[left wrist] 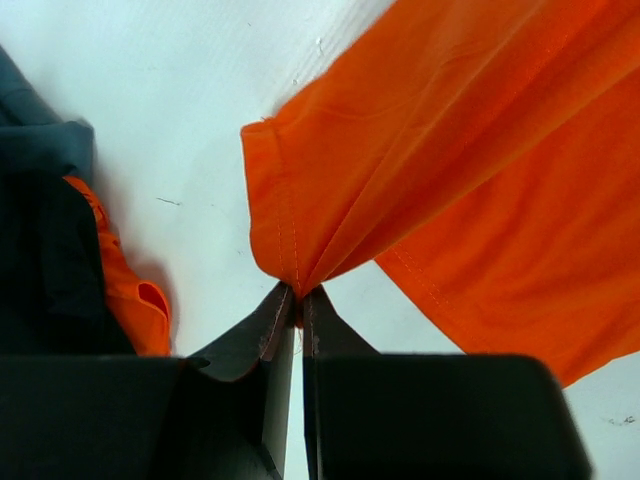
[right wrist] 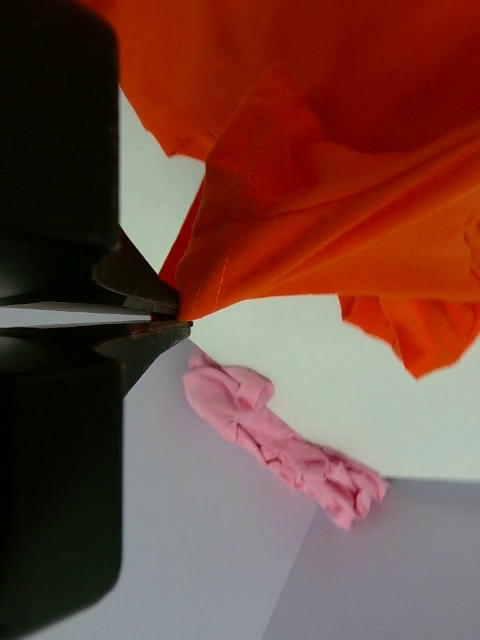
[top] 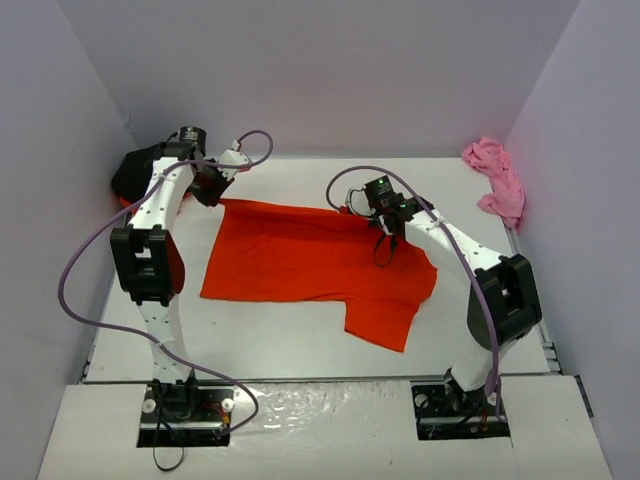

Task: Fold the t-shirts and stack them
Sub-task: Fold the tshirt

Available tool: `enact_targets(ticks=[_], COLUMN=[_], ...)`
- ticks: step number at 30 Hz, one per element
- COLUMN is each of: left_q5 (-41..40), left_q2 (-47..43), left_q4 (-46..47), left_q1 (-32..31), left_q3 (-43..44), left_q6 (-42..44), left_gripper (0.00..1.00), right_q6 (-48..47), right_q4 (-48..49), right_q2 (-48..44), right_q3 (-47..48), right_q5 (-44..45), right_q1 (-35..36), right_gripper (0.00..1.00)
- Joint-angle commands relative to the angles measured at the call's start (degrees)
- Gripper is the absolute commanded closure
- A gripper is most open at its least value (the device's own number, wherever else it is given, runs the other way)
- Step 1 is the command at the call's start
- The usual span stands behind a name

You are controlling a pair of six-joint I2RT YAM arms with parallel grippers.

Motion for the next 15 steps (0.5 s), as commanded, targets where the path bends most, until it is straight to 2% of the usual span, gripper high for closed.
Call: enact_targets(ticks=[1,4,5,6,7,9,10,11,12,15], left_q5=[-1.80,-0.60,-0.11,0.29,0.46,2.21,3.37,4.37,4.88,7.49], left_q2=[-3.48,-3.53,-4.00,-4.64,-5.28,-7.39,-9.06,-10.90,-12.23,-16.64], left_q4=[-0.63,-4.87,-6.53,-7.98,-10.57,-15.15,-17.07,-18.55,-20.64,-24.35], left_q1=[0.45,0.32,0.35,0.39,0.55,1.03,1.28,1.47,1.54,1.54], left_q3=[0.05,-0.37,-0.75,-1.24,-2.56,-4.72,-5.86,-6.76,-7.53,-10.17], left_q6=[2.51,4.78,5.53,6.13,8.37,11.61,12.59,13.31,13.60,14.76], left_gripper=[1.00,1.00,1.00,1.00,0.97,0.89,0.80,0.68,0.61,0.57], right_q6=[1.52,2.25,2.38,2.53,2.54,2.50,2.54,2.54,2.71,3.44], right_q4=[-5.74,-7.27,-8.07,-8.92,-9.65,-10.99,-11.59,-12.25,-12.65,-14.14], right_q2=[4.09,6.60,6.83,6.84,6.61,5.47,4.64,3.79,3.21,1.70], right_q3=[0.08,0.48,0.45,0.35,0.04,-0.46,-0.67,-0.77,-0.80,0.22], right_q5=[1.03,0.76,0.39,0.00,-1.09,-2.82,-3.49,-3.92,-4.48,-6.82], right_q1=[1.79,1.97,2.01,2.06,1.98,2.06,2.03,1.99,2.03,1.79], right_gripper=[1.00,0.97,0.85,0.68,0.58,0.53,0.46,0.34,0.29,0.35])
